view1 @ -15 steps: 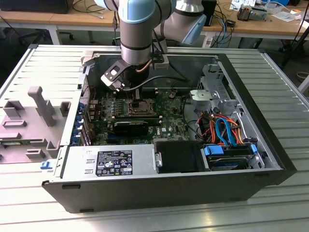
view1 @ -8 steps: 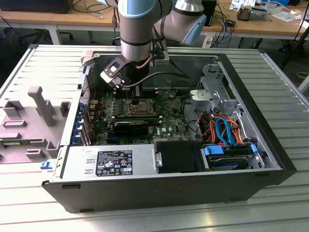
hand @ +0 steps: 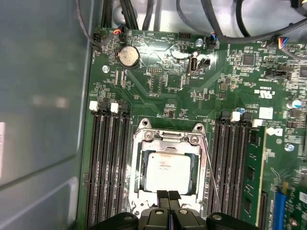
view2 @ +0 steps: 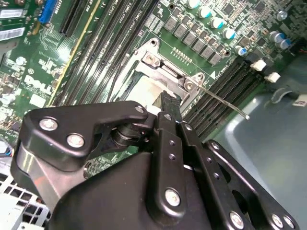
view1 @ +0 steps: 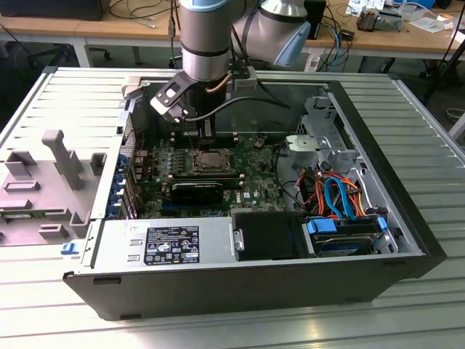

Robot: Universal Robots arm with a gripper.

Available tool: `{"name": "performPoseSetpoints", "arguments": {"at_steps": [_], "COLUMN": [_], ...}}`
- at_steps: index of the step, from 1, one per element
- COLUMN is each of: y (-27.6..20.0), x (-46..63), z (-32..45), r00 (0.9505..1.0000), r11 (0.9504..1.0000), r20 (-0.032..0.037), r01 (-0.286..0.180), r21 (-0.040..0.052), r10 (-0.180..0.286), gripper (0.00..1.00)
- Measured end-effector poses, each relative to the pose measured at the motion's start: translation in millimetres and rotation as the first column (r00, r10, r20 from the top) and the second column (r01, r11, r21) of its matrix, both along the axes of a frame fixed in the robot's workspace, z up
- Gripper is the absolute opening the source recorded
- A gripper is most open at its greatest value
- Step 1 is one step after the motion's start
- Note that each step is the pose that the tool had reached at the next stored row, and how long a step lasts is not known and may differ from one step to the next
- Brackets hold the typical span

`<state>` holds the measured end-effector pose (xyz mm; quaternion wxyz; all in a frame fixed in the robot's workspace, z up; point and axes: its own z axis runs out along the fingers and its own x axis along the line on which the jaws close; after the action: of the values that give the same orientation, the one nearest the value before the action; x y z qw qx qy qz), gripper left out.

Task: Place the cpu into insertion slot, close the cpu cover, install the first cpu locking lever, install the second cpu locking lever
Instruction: 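Close the cpu cover, then install the first cpu locking lever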

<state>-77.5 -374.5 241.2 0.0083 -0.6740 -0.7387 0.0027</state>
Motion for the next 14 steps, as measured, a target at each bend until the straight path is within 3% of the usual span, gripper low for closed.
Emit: {"name": "performPoseSetpoints", "arguments": {"at_steps": [14], "y": [0.0], "x": [0.0], "z": [2.9], "r00": [1.0], "r11": [1.0], "r20": [0.0], "r01": [-0.004], "r21": [0.0005], "r10": [0.004], "gripper": [0.11]}}
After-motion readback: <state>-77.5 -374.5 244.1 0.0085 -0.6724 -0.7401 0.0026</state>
